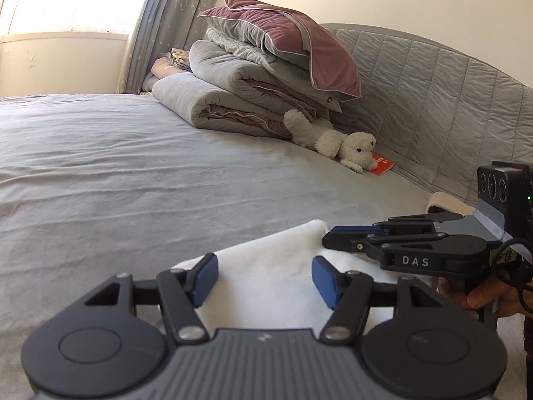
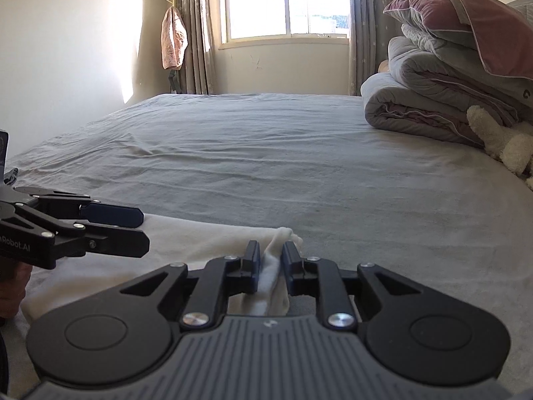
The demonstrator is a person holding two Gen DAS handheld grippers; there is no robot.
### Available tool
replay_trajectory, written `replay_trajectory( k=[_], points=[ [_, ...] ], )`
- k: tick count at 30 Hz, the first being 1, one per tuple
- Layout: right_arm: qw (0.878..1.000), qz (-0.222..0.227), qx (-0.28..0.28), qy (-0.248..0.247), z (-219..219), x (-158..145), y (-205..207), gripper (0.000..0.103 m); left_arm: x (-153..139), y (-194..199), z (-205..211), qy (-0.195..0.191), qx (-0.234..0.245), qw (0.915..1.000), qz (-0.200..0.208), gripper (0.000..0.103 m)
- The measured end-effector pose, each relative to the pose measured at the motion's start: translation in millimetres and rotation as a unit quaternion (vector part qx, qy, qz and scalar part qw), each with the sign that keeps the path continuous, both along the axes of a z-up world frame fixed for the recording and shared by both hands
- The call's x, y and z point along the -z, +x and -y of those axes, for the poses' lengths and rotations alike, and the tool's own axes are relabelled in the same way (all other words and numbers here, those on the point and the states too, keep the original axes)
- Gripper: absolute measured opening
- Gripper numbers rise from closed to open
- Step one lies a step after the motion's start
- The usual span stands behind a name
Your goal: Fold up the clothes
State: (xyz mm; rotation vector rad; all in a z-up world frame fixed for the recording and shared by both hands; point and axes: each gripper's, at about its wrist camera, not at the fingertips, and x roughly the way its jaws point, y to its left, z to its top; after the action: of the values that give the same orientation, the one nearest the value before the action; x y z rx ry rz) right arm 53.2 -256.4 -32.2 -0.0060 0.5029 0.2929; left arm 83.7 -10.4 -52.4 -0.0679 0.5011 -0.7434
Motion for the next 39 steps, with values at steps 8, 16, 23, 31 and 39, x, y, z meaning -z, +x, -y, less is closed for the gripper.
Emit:
replay_trajectory(
  k=[8,16,23,31,39],
  points=[
    [1.000,0.007,0.007,0.024,2,-12,-10,0.025,-21,-17,-2,0.001,-0.007,0.9999,0.008,0.064],
    [0.997,0.048,-0.059,0.003,-4,-31,-51,0.026,-29,-61,1,0.028,0.025,0.9990,0.024,0.063],
    [0.994,0.020,-0.092,-0.055,-14,-18,-72,0.026,-25,-83,10,0.051,0.029,0.9980,0.024,0.063],
    [0.996,-0.013,-0.083,-0.041,-6,-4,-76,0.023,-14,-96,19,0.087,0.035,0.9955,0.017,0.064],
    [0.998,0.030,-0.047,-0.016,-1,-26,-67,0.030,-29,-89,14,0.053,0.028,0.9981,0.015,0.063]
  ],
)
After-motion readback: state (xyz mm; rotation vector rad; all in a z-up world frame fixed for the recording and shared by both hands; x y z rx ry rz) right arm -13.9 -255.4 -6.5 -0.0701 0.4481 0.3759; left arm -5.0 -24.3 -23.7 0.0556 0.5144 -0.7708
